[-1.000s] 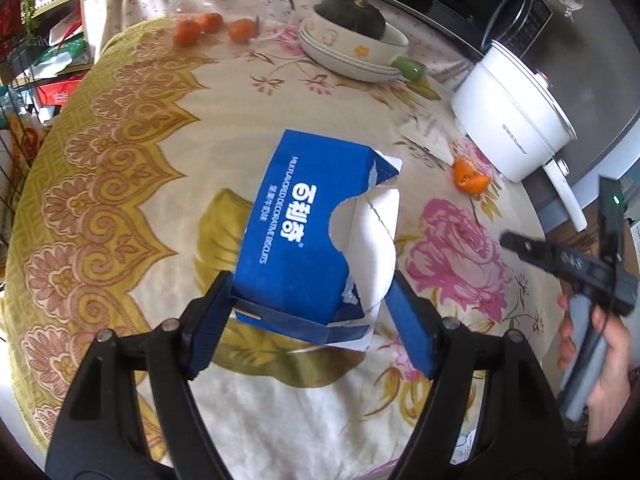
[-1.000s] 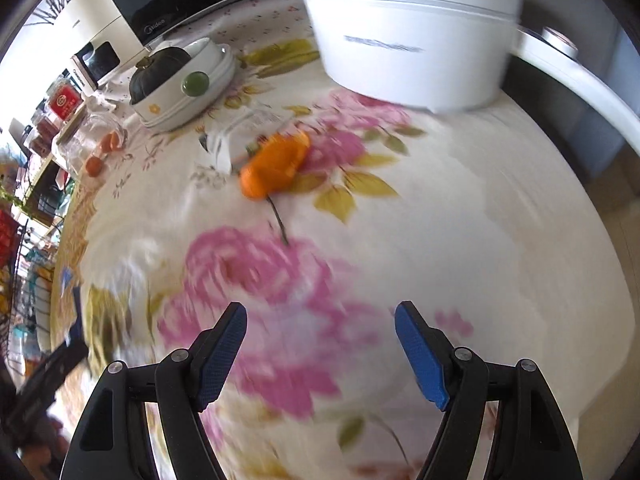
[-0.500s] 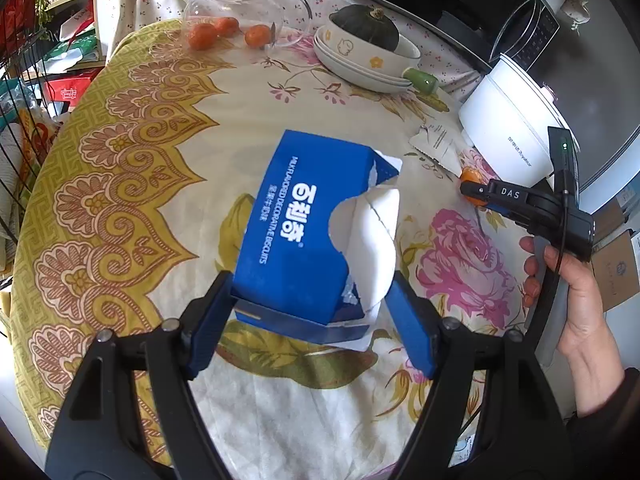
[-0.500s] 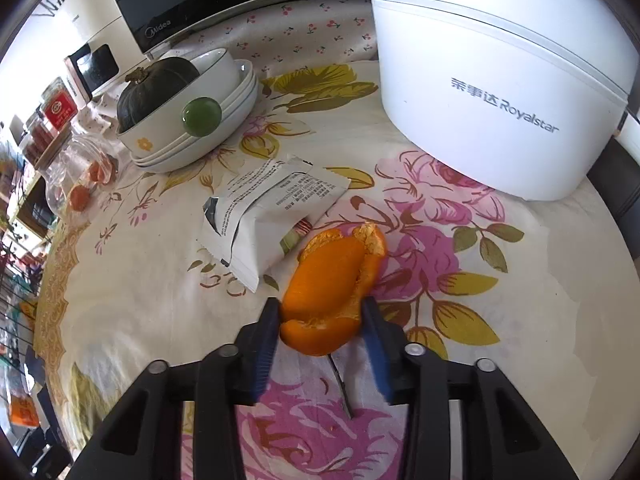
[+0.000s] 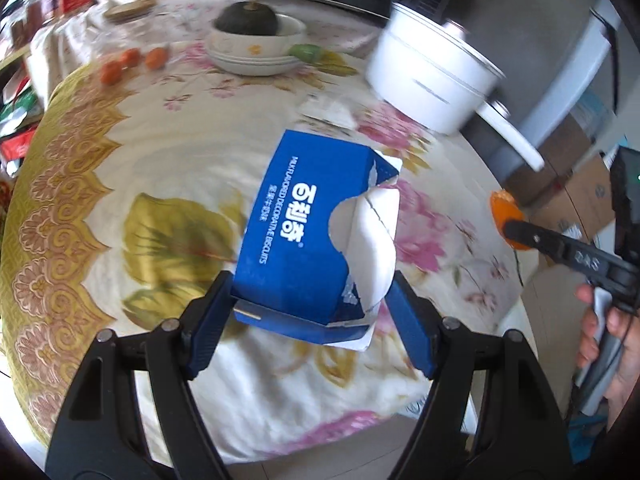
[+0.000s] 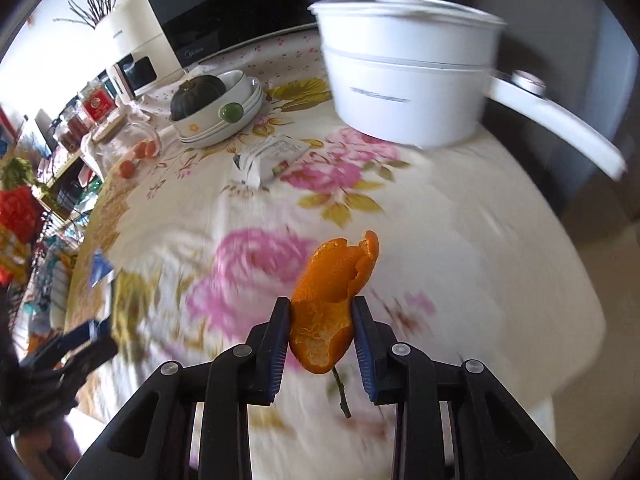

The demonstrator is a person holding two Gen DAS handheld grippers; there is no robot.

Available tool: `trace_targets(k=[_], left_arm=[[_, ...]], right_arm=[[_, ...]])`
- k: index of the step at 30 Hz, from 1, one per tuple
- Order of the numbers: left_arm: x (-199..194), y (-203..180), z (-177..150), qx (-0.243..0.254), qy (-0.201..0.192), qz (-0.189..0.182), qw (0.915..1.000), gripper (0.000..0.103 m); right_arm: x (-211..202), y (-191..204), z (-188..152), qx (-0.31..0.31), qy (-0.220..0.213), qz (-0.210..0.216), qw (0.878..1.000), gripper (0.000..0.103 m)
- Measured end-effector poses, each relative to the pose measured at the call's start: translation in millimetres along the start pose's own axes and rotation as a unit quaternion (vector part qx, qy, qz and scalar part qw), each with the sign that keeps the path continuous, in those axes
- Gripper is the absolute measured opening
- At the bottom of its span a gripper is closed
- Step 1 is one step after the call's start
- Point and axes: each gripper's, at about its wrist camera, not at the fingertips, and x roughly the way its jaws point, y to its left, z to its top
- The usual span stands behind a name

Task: Collect trash
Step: 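Carry box and peel to the bin while the left gripper releases the blue box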

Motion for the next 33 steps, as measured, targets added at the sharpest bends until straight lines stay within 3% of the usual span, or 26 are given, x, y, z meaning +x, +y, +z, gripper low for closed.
trace_targets(k=[7,12,23,33], left_arm=[[-11.8,-73.4,-48.3,0.065,0.040,-0.053,0.9956,0.077],[-4.9,-111.1,-66.3,0.114,0.062,-0.079,0.9884,0.077],[15.4,-178.9,-91.1,0.183,0.085,-0.115,0.9727,0.077],[32.2,-203.6,-100.1,0.209,0.101,-0.124,0.9647,0.077]], right_arm=[[-67.7,-65.3,-98.6,0.073,0.022,-0.030,0.997,0.031],[-91.6,-102.3,-134.8,0.118,0.038,-0.057,0.991,0.031],[-98.1,-142.1,-162.1,0.151,0.055,-0.063,0.985,0.031],[-95.6,-149.9,-163.4,0.160,0.059,-0.066,0.983,0.032]])
